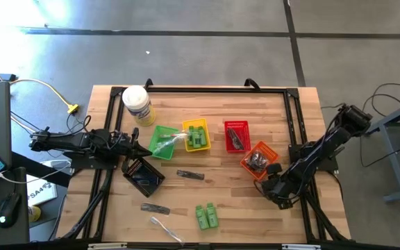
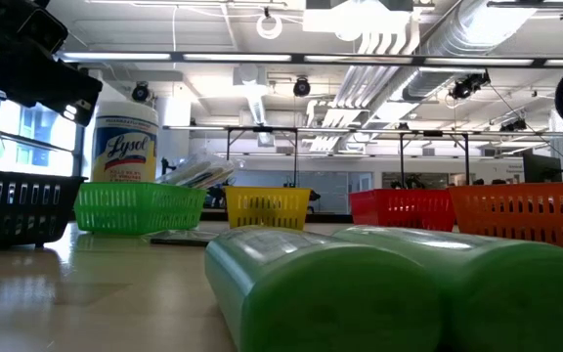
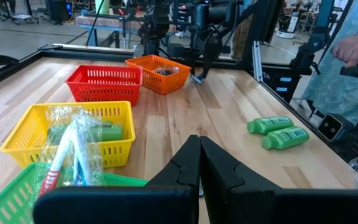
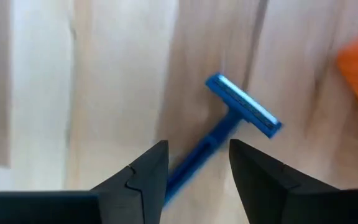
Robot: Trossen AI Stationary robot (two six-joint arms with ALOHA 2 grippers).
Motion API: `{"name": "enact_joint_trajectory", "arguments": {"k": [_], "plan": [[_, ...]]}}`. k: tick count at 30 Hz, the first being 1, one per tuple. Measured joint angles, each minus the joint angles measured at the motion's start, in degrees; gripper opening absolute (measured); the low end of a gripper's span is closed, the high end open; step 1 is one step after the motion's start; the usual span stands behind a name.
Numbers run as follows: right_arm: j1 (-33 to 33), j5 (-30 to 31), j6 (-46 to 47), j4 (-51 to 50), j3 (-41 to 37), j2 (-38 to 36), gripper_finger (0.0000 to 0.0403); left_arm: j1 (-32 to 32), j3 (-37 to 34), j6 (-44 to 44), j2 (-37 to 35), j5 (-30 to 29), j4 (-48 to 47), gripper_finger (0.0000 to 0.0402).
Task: Pick & Place Travel size toiletries
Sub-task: Put the blue razor into the black basket
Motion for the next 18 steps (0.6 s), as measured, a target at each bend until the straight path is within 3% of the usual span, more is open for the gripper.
{"name": "enact_joint_trajectory", "arguments": {"k": [10,18], "plan": [[-0.1,-1.9,9.2,0.6,0.0,0.2,0.0162,0.0,0.0,0.0,0.0,0.0,0.1,0.0],[-0.1,-3.1,11.9,1.1,0.8,6.2,0.0144,0.0,0.0,-0.7,0.0,0.0,0.2,0.0]]}}
